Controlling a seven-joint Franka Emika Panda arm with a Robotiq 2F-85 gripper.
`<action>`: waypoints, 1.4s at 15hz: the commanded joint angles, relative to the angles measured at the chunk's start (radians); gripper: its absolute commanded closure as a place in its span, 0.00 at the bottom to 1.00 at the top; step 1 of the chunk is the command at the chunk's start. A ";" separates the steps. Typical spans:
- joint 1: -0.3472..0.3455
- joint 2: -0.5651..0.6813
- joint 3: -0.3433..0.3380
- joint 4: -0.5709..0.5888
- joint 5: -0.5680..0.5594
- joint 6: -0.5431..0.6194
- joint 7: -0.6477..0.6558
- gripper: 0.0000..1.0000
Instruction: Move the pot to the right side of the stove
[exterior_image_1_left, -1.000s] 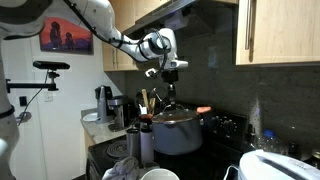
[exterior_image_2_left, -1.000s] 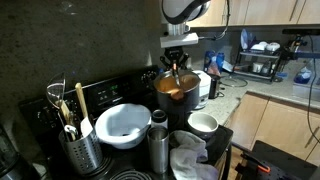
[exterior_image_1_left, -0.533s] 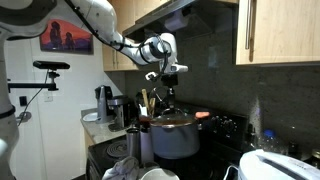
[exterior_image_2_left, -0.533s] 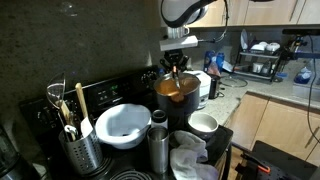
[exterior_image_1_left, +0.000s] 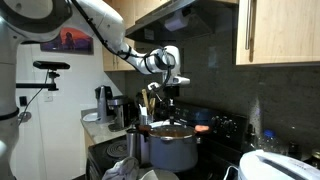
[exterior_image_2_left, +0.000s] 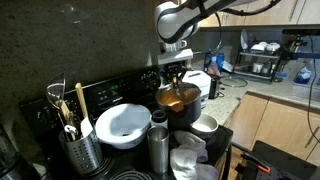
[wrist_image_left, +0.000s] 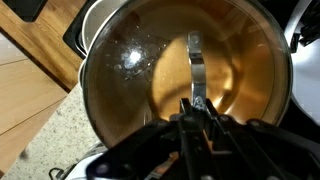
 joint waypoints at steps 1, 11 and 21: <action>0.022 -0.010 -0.027 0.050 -0.023 -0.012 0.036 0.94; 0.019 0.067 -0.065 0.157 -0.020 0.047 0.026 0.94; 0.029 0.205 -0.096 0.261 0.010 0.162 0.028 0.94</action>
